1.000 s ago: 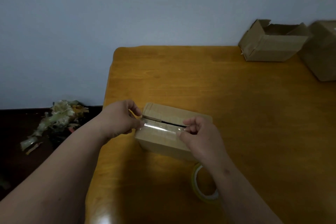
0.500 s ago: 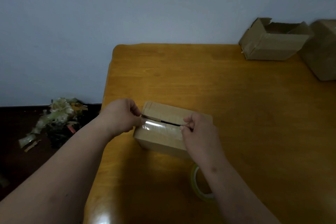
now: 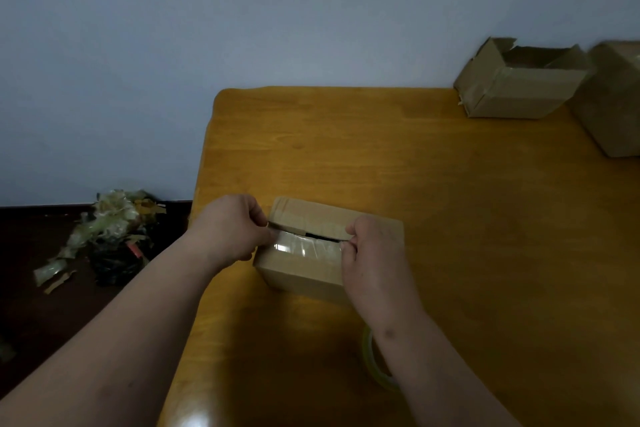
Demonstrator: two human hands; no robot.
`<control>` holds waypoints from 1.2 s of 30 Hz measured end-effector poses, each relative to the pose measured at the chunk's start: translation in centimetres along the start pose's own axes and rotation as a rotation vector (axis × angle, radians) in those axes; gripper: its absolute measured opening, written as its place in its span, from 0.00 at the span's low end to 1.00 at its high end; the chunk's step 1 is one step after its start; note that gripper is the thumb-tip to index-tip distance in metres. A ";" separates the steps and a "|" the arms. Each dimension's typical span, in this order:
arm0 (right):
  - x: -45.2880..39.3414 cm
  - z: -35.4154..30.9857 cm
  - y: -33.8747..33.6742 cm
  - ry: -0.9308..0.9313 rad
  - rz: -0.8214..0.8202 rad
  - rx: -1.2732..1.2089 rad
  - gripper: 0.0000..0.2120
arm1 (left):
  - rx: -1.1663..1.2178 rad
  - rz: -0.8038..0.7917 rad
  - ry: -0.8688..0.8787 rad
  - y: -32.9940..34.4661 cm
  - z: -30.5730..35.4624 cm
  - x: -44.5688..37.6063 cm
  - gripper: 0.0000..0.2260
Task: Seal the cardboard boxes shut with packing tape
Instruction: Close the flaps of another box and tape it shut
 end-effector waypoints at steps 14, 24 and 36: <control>0.2 -0.6 0.5 -0.109 0.037 0.119 0.06 | -0.140 0.010 0.032 0.3 0.4 0.0 0.07; 0.0 -0.3 0.6 -0.093 0.028 0.115 0.05 | 0.269 0.020 -0.083 1.2 -1.6 0.6 0.07; -0.7 -0.2 0.2 -0.028 -0.036 0.087 0.07 | 0.650 -0.094 -0.246 2.4 -4.5 0.3 0.07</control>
Point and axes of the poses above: each hand's wrist, its own x-axis away from the middle knuckle, its own y-axis out of the palm, z = x × y, the point moved 7 cm from there along -x, towards the middle knuckle, and after that the axes turned 10 degrees about y, right-handed, at the moved point
